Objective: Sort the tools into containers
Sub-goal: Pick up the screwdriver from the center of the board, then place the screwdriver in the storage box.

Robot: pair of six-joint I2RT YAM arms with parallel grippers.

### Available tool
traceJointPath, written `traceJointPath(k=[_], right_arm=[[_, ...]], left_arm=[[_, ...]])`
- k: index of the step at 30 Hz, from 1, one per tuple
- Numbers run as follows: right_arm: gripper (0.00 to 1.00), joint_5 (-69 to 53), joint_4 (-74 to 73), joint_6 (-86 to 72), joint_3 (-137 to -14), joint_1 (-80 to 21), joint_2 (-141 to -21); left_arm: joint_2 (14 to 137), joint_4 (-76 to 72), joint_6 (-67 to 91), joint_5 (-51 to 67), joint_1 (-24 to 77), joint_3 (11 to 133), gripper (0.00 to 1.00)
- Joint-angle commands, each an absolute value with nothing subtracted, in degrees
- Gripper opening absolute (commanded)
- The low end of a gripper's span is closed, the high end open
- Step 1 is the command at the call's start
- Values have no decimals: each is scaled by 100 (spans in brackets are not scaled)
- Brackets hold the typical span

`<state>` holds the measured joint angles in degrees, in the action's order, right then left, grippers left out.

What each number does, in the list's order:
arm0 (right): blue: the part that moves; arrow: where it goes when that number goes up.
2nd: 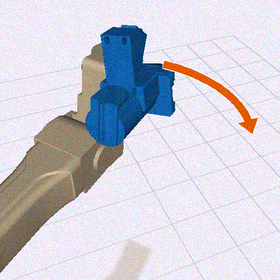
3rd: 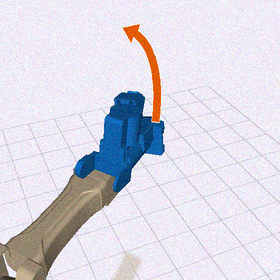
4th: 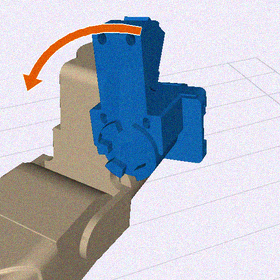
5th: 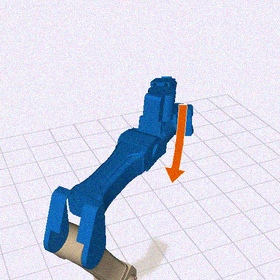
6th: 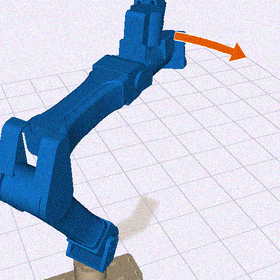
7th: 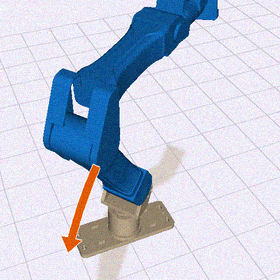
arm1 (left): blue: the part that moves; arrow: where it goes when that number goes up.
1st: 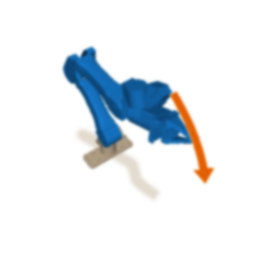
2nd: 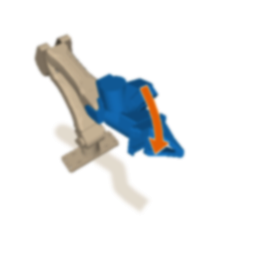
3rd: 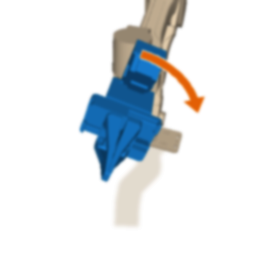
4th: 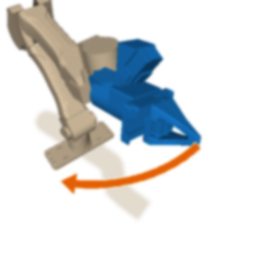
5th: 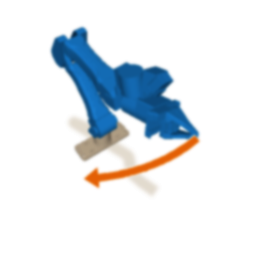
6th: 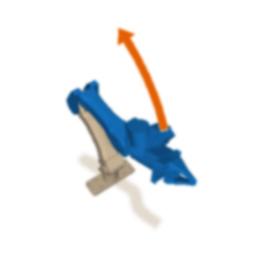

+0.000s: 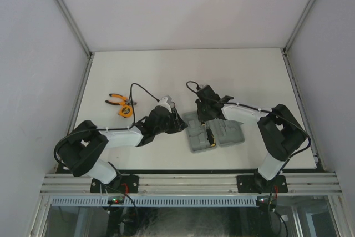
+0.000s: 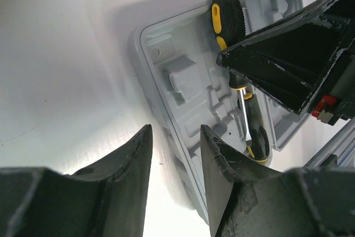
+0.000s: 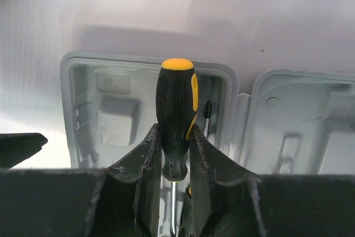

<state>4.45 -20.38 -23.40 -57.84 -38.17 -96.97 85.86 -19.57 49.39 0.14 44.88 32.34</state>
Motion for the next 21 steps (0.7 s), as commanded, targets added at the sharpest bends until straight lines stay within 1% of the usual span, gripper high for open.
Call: traceJointPath(k=[1, 10, 21], right_arm=[[0, 507, -2185, -2355, -5922, -3893, -9481], [0, 430, -2248, -2456, -5915, -3896, -9034], [0, 201, -2113, -2530, -5918, -3793, -9271]], left_arm=[[8560, -2073, 5019, -137, 4500, 3137, 43], [8576, -1969, 5000, -165, 4501, 3182, 43], [8547, -1927, 4984, -156, 4506, 3193, 43]])
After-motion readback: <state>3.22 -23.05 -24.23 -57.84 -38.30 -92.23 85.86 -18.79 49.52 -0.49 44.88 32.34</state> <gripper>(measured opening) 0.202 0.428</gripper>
